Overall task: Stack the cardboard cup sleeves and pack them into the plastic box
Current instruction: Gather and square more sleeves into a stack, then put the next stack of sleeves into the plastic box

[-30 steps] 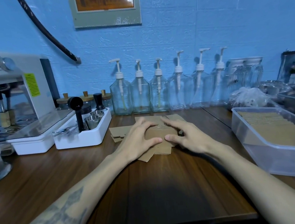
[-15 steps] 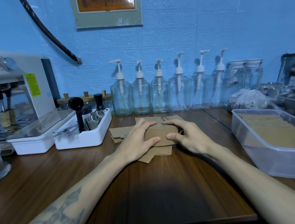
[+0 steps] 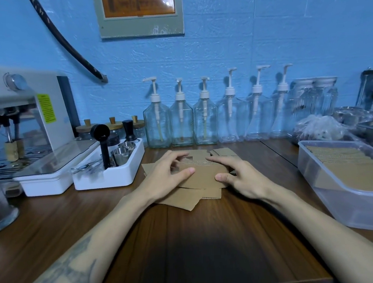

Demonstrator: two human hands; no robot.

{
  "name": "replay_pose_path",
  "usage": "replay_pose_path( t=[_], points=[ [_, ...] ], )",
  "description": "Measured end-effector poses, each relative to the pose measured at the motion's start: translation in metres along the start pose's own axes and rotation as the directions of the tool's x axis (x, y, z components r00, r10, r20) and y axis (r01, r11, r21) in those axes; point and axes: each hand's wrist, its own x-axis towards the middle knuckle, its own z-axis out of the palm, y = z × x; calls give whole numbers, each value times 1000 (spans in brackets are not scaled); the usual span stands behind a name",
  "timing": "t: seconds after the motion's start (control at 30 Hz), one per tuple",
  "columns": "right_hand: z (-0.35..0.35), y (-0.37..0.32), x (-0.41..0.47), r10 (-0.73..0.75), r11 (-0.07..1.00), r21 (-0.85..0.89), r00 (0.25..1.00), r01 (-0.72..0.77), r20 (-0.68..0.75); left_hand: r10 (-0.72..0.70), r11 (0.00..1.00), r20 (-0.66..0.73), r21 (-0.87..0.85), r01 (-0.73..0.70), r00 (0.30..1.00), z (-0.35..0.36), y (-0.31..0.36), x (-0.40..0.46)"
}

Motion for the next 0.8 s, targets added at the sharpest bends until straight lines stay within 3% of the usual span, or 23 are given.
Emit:
replay_pose_path(
  t=[0.17, 0.4, 0.5, 0.6, 0.8],
  points=[
    [-3, -1, -1, 18, 1000, 20, 999, -18, 38, -119, 993, 200, 10, 120, 973, 6, -1, -6],
    [-3, -7, 2, 26, 999, 24, 999, -27, 39, -127, 981, 238, 173, 86, 963, 21, 0, -5],
    [-4, -13, 8, 40, 985, -169, 999, -38, 10, -140, 979, 260, 184, 93, 956, 20, -3, -5],
    [-8, -25, 15, -41, 918, -395, 999, 42, 9, -139, 974, 282, 215, 79, 949, 21, -4, -5],
    [-11, -36, 26, 19, 977, -212, 997, -3, 71, -113, 970, 264, 240, 48, 958, 23, -5, -3]
  ],
)
